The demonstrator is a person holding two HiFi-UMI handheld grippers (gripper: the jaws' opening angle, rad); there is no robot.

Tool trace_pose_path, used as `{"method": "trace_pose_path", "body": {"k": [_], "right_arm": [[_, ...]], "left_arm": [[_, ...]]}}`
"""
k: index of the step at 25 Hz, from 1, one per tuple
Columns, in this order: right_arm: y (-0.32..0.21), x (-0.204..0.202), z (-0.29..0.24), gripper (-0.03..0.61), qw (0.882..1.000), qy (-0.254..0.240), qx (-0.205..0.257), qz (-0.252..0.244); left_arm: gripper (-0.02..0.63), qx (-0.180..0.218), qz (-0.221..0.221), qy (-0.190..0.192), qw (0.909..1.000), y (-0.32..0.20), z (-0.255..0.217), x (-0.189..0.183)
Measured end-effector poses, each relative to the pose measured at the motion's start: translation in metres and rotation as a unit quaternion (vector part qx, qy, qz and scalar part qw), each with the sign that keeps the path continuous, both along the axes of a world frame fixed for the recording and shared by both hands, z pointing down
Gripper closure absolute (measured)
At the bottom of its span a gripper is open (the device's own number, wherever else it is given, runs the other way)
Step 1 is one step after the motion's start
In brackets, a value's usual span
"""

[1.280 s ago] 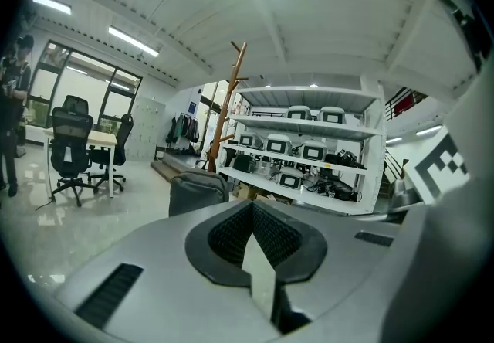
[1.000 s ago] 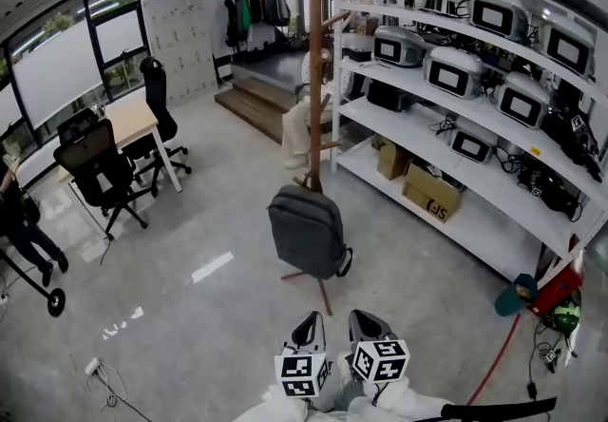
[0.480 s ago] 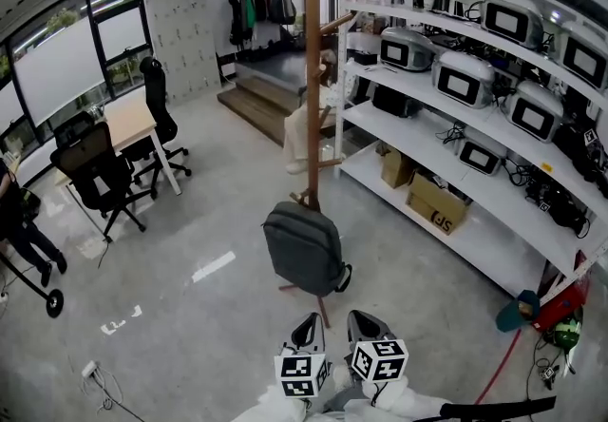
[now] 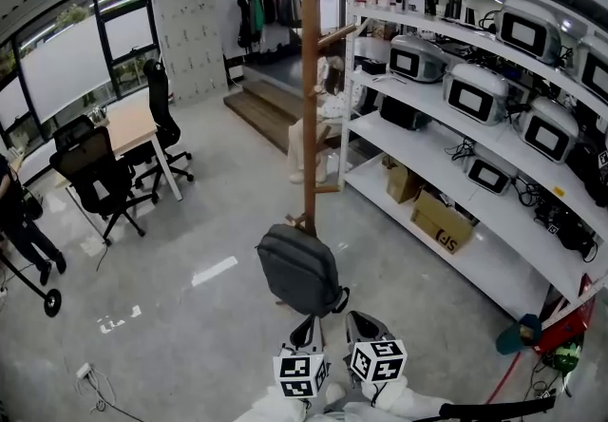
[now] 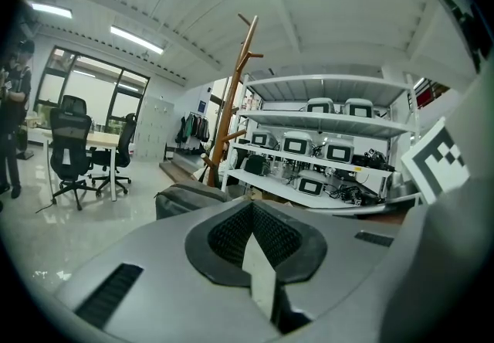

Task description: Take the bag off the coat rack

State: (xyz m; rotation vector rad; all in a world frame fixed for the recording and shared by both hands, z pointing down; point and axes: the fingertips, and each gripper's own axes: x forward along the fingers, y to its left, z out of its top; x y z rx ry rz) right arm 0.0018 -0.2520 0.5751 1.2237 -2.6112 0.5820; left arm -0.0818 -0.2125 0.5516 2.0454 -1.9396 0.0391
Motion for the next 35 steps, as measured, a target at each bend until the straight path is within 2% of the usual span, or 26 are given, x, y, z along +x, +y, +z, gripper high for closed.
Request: {"method": "trace_pose_path", "body": {"k": [11, 22, 25, 30, 35], "right_arm": [[-0.064, 0.002, 0.003, 0.568, 1.0, 0.006, 0.0, -0.013], [-0.087, -0.025, 0.003, 0.566, 1.0, 0.001, 0.007, -0.02], [-0.088, -0.024, 0.0, 0.568, 1.0, 0.0, 0.001, -0.015], [-0.096, -0.003, 0.009, 0.566, 1.0, 0.008, -0.014, 0.023], [-0.096, 0.012, 0.016, 0.566, 0.998, 0.015, -0.023, 0.048]], "left_arm": [[0.612, -0.01, -0.009, 0.003, 0.9999, -0.06, 0.008, 0.004], [0.612, -0.013, -0.007, -0.013, 0.9998, -0.088, 0.008, -0.012], [0.612, -0.014, -0.006, -0.019, 0.9997, -0.101, 0.006, -0.016], [0.612, -0.029, -0.036, -0.023, 0.9987, -0.12, 0.016, -0.026], [0.6, -0.024, -0.024, -0.005, 0.9994, -0.144, 0.019, -0.03]]}}
